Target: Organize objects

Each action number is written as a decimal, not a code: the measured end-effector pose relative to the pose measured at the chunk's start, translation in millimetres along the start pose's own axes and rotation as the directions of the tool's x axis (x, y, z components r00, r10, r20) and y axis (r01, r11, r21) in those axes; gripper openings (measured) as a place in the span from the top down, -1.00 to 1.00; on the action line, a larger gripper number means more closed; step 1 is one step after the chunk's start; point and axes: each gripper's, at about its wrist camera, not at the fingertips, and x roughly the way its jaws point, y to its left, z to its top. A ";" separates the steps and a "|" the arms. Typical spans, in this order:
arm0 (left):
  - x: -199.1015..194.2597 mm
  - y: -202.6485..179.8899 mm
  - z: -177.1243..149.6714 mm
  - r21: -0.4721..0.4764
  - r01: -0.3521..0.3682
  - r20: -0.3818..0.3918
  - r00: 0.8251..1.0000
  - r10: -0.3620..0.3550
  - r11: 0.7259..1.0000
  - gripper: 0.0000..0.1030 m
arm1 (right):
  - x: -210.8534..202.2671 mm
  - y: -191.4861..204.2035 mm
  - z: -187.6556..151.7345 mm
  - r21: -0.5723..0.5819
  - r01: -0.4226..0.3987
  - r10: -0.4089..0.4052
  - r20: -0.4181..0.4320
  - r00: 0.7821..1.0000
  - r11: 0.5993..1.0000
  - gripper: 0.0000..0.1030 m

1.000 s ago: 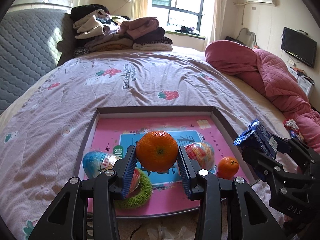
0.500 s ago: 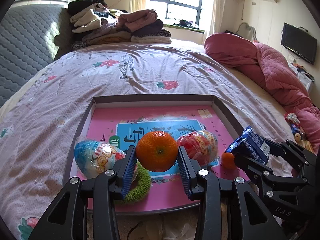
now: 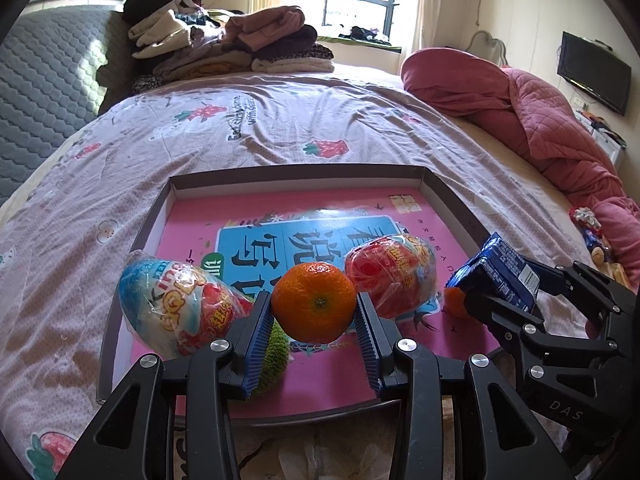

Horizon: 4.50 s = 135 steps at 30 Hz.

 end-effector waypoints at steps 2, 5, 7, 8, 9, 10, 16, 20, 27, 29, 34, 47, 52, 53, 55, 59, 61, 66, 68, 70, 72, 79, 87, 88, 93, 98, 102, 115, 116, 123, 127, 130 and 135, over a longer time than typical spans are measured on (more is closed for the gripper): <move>1.7 -0.3 -0.8 0.002 -0.001 -0.002 1.000 0.001 1.000 0.18 | 0.5 0.1 -0.1 -0.002 0.004 -0.004 0.000 1.000 1.000 -0.13; 5.4 -0.4 -2.4 0.003 -0.004 -0.012 1.000 0.004 1.000 0.18 | 3.2 0.8 -1.3 -0.010 0.012 -0.012 -0.004 1.000 1.000 -0.13; 7.1 0.1 -3.1 0.004 -0.002 -0.017 1.000 0.002 1.000 0.18 | 6.1 0.9 -2.4 -0.007 0.011 -0.011 -0.015 1.000 1.000 -0.13; 8.1 -0.1 -3.5 0.006 -0.004 -0.019 1.000 0.005 1.000 0.18 | 6.6 1.1 -2.6 -0.008 0.009 -0.010 -0.017 1.000 1.000 -0.13; 9.1 0.6 -3.8 0.006 -0.005 -0.022 1.000 0.005 1.000 0.18 | 6.7 0.9 -2.7 -0.006 0.010 -0.010 -0.017 1.000 1.000 -0.13; 10.0 0.5 -4.2 0.005 -0.003 -0.025 1.000 0.003 1.000 0.18 | 6.5 0.8 -2.8 -0.005 0.008 -0.008 -0.016 1.000 1.000 -0.13; 13.0 -0.9 -4.9 0.015 0.003 -0.034 0.999 -0.003 1.000 0.19 | 10.8 -1.3 -5.5 0.001 -0.006 0.006 -0.024 1.000 1.000 -0.13; 14.1 -3.8 -6.6 0.029 0.000 -0.039 0.999 0.001 1.000 0.19 | 10.5 -0.9 -5.9 0.001 -0.015 0.015 -0.030 0.999 1.000 -0.13; 14.7 -10.2 -9.5 0.064 0.001 -0.048 0.999 0.002 0.998 0.18 | 10.9 -2.2 -4.7 0.002 -0.025 0.025 -0.038 0.999 1.000 -0.13; 15.6 -12.9 -10.8 0.075 0.001 -0.054 0.999 0.003 0.997 0.18 | 11.9 -2.4 -4.7 0.004 -0.024 0.024 -0.030 0.999 1.000 -0.13; 16.1 -15.2 -12.3 0.082 0.001 -0.060 0.998 0.004 0.997 0.18 | 14.9 -2.2 -5.5 0.007 -0.019 0.019 -0.014 1.000 1.000 -0.13; 12.4 -8.7 -12.3 0.042 0.031 -0.079 0.996 -0.028 0.999 0.13 | 15.0 -0.4 -3.1 0.000 -0.014 0.014 -0.039 0.999 1.000 -0.14; 8.0 -9.8 -10.3 0.042 0.034 -0.072 0.997 -0.031 0.999 0.01 | 15.4 -0.6 -2.7 0.005 -0.023 0.023 -0.047 0.999 1.000 -0.18; 6.9 -10.3 -9.7 0.044 0.034 -0.069 0.997 -0.030 0.998 0.00 | 15.5 -0.1 -2.6 0.003 -0.023 0.023 -0.048 0.999 1.000 -0.18; 4.6 -11.5 -8.4 0.048 0.031 -0.061 0.998 -0.029 0.998 -0.05 | 15.5 0.1 -2.3 0.004 -0.023 0.023 -0.050 0.998 1.000 -0.19; -1.7 -10.5 -6.1 0.036 0.036 -0.045 0.998 -0.034 0.999 -0.07 | 16.0 0.3 -1.9 0.009 -0.028 0.029 -0.059 0.998 1.000 -0.20; -3.8 -10.8 -4.9 0.035 0.032 -0.038 0.999 -0.031 0.999 -0.08 | 15.4 -0.3 -1.2 0.013 -0.026 0.027 -0.056 0.998 1.000 -0.20; -10.6 -9.2 -3.4 0.028 0.029 -0.023 0.999 -0.029 0.999 -0.08 | 13.4 -4.3 0.9 0.034 -0.022 0.024 -0.046 0.999 0.999 -0.22; -12.2 -8.7 -3.1 0.024 0.032 -0.021 0.999 -0.031 0.999 -0.08 | 13.5 -7.2 1.8 0.042 -0.023 0.025 -0.045 0.999 0.999 -0.24; -13.5 -8.8 -3.0 0.025 0.031 -0.018 0.999 -0.031 0.999 -0.08 | 13.2 -9.4 2.0 0.051 -0.022 0.024 -0.041 0.999 0.998 -0.24; -14.6 -8.5 -3.1 0.023 0.031 -0.017 0.999 -0.031 0.999 -0.08 | 13.0 -10.6 2.5 0.058 -0.024 0.026 -0.035 0.999 0.998 -0.24; -18.1 -8.7 -1.9 0.023 0.034 -0.011 0.999 -0.034 0.999 -0.08 | 13.0 -11.2 4.5 0.052 -0.010 0.012 -0.026 1.000 0.999 -0.24; -22.8 -8.8 -1.7 0.024 0.029 -0.005 1.000 -0.028 0.999 -0.08 | 9.7 -16.0 8.6 0.079 -0.010 0.011 -0.013 1.000 0.997 -0.25; -23.7 -9.1 -1.3 0.024 0.030 -0.004 1.000 -0.030 0.999 -0.08 | 8.5 -16.6 9.2 0.084 -0.006 0.007 -0.009 1.000 0.996 -0.25; -27.4 -10.5 -0.9 0.027 0.027 0.002 1.000 -0.027 0.999 -0.08 | 2.4 -19.0 12.4 0.090 0.000 -0.001 0.013 1.000 0.996 -0.25; -33.0 -11.7 0.3 0.028 0.027 0.011 1.000 -0.027 0.999 -0.08 | -2.3 -21.2 15.3 0.090 -0.003 0.000 0.029 1.000 0.996 -0.25; -36.6 -11.3 0.4 0.027 0.024 0.017 1.000 -0.025 0.999 -0.08 | -5.7 -22.8 16.5 0.093 -0.008 0.005 0.039 0.999 0.996 -0.25; -49.3 -11.9 0.5 0.036 0.018 0.031 0.999 -0.019 0.999 -0.08 | -15.5 -27.2 21.8 0.102 -0.011 0.005 0.063 0.998 0.995 -0.25; -50.6 -11.6 0.8 0.035 0.018 0.033 0.999 -0.020 0.999 -0.08 | -16.4 -28.3 23.0 0.106 -0.015 0.008 0.068 0.998 0.994 -0.25; -61.7 -11.3 5.7 0.035 0.011 0.055 0.998 -0.013 0.999 -0.08 | -31.6 -28.9 30.1 0.110 -0.038 0.026 0.109 0.994 0.993 -0.25; -68.7 -11.2 9.0 0.032 0.006 0.069 0.998 -0.009 0.999 -0.08 | -41.3 -23.7 34.2 0.096 -0.051 0.038 0.134 0.990 0.994 -0.25; -74.1 -11.3 10.2 0.031 0.003 0.077 0.997 -0.005 1.000 -0.08 | -46.1 -20.6 36.8 0.092 -0.060 0.046 0.145 0.988 0.994 -0.25; -83.1 -9.1 12.4 0.026 -0.005 0.091 0.996 0.003 1.000 -0.08 | -53.5 -18.6 39.5 0.092 -0.064 0.049 0.158 0.986 0.994 -0.25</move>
